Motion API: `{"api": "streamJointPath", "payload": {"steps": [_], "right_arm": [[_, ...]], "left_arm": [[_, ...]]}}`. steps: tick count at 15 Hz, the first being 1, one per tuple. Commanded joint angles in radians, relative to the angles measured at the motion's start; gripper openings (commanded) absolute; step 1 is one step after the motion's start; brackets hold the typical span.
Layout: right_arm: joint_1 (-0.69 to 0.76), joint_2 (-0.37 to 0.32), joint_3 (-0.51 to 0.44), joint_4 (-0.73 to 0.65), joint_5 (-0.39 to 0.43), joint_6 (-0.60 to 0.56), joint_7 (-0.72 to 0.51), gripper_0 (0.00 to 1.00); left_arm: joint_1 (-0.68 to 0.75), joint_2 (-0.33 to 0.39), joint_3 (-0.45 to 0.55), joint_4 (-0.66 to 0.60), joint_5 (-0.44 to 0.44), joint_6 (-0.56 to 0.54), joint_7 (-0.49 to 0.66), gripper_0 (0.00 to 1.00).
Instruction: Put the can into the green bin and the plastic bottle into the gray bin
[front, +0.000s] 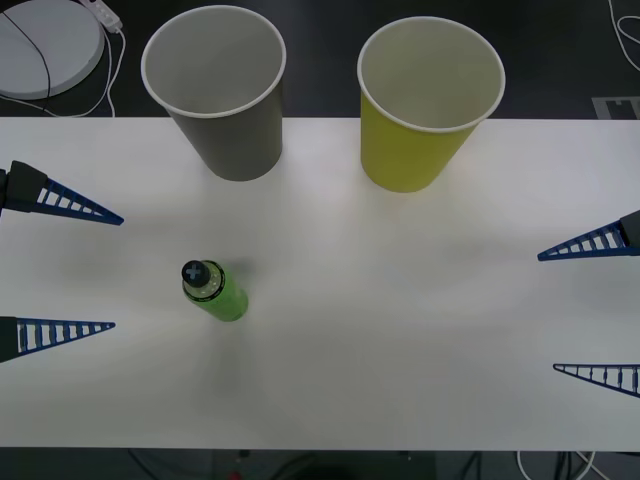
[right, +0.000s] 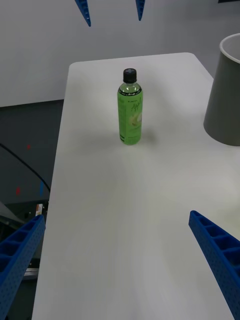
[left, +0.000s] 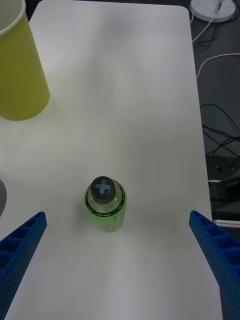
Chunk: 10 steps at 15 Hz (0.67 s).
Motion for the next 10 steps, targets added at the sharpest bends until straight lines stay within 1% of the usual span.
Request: {"api": "streamJointPath", "payload": {"steps": [1, 3, 4, 5, 8, 9, 10], "right_arm": [[0.000, 0.000, 0.000, 0.000, 0.000, 0.000, 0.000, 1.00], [0.000, 0.000, 0.000, 0.000, 0.000, 0.000, 0.000, 1.00], [0.000, 0.000, 0.000, 0.000, 0.000, 0.000, 0.000, 1.00], [0.000, 0.000, 0.000, 0.000, 0.000, 0.000, 0.000, 1.00], [0.000, 0.000, 0.000, 0.000, 0.000, 0.000, 0.000, 1.00], [0.000, 0.000, 0.000, 0.000, 0.000, 0.000, 0.000, 1.00], [0.000, 0.000, 0.000, 0.000, 0.000, 0.000, 0.000, 1.00]], "left_arm": [[0.000, 0.000, 0.000, 0.000, 0.000, 0.000, 0.000, 1.00], [0.000, 0.000, 0.000, 0.000, 0.000, 0.000, 0.000, 1.00], [0.037, -0.003, -0.034, 0.012, -0.005, -0.003, 0.000, 1.00], [0.046, -0.005, -0.038, 0.014, -0.006, -0.002, -0.002, 1.00], [0.052, 0.017, -0.044, 0.015, 0.000, 0.018, -0.002, 1.00], [0.052, 0.023, -0.049, 0.017, 0.000, 0.029, -0.002, 1.00], [0.055, 0.034, -0.071, 0.020, 0.002, 0.063, -0.008, 1.00]]}}
